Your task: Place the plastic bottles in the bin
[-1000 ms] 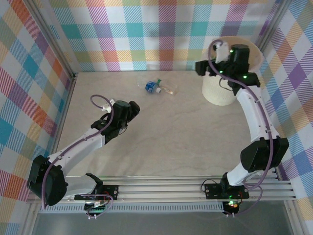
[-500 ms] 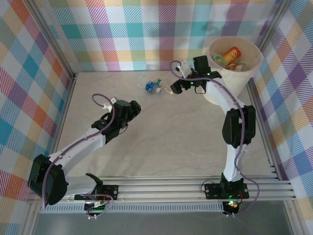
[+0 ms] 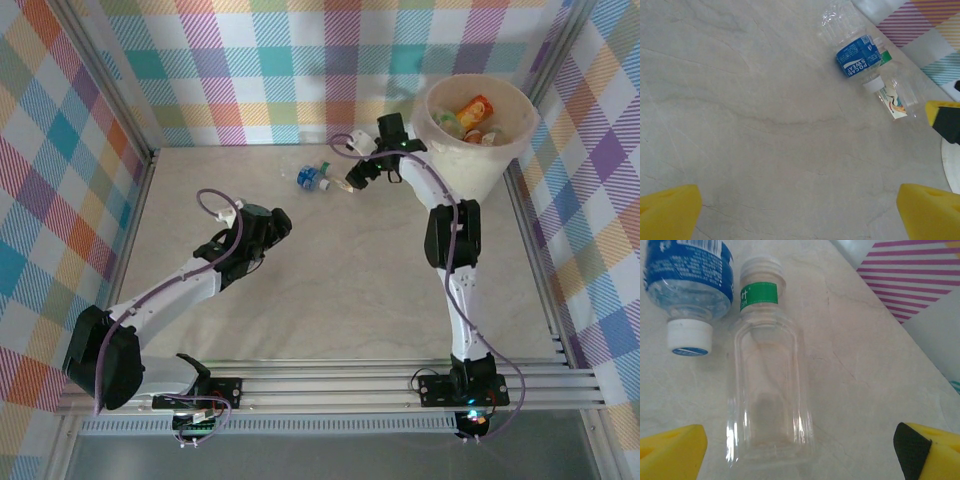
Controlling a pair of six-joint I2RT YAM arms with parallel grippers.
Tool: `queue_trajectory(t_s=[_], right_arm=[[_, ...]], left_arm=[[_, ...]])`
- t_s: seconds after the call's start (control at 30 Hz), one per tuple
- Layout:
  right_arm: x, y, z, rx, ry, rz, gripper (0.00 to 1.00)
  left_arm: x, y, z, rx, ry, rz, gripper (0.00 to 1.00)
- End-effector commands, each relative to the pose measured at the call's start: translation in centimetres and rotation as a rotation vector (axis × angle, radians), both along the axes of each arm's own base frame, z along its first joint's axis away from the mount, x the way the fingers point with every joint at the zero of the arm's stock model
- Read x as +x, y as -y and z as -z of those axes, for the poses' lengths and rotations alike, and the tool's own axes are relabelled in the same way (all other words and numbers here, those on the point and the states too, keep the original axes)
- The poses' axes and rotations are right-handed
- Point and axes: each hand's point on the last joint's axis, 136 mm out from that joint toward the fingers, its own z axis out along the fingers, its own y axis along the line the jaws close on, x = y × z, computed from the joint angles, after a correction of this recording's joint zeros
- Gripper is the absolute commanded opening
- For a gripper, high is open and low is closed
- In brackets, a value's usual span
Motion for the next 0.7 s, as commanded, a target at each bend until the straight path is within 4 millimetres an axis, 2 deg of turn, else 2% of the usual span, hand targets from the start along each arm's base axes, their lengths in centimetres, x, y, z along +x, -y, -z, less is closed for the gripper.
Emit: queue_trajectory(t_s=[0.0, 0.23, 0.4, 0.53, 0.57, 0.63, 0.67], right_arm=[[-0.4, -0.9, 0.9, -0.001, -0.012, -0.091, 0.96], [0.0, -1.8, 4.7, -0.030, -0.046, -0.134, 0.90], [-0.6, -3.2, 5.1, 0.025, -0.069, -0.179, 0.86], [-0.5, -3.4, 6.1, 0.004, -0.067, -0.175, 0.83], [-0.6, -3.5, 6.2, 0.001, -0.071, -0.174, 0.77], [-0.6, -3.4, 6.2, -0.007, -0.071, -0.160, 0.58], [-0.7, -3.3, 6.0, -0.007, -0.070, -0.155, 0.54]], left_arm=[[0.9, 0.1, -1.3, 0.006, 0.035, 0.021, 1.00], [1.2, 1.1, -1.5, 0.027, 0.037, 0.085, 1.00], [1.4, 1.1, -1.1, 0.046, 0.025, 0.091, 1.00], [1.5, 1.3, -0.6, 0.047, 0.013, 0.097, 1.00], [1.5, 1.4, -0.5, 0.047, 0.009, 0.098, 1.00], [1.5, 1.3, -0.5, 0.049, 0.008, 0.097, 1.00], [1.5, 1.3, -0.4, 0.049, 0.006, 0.097, 1.00]])
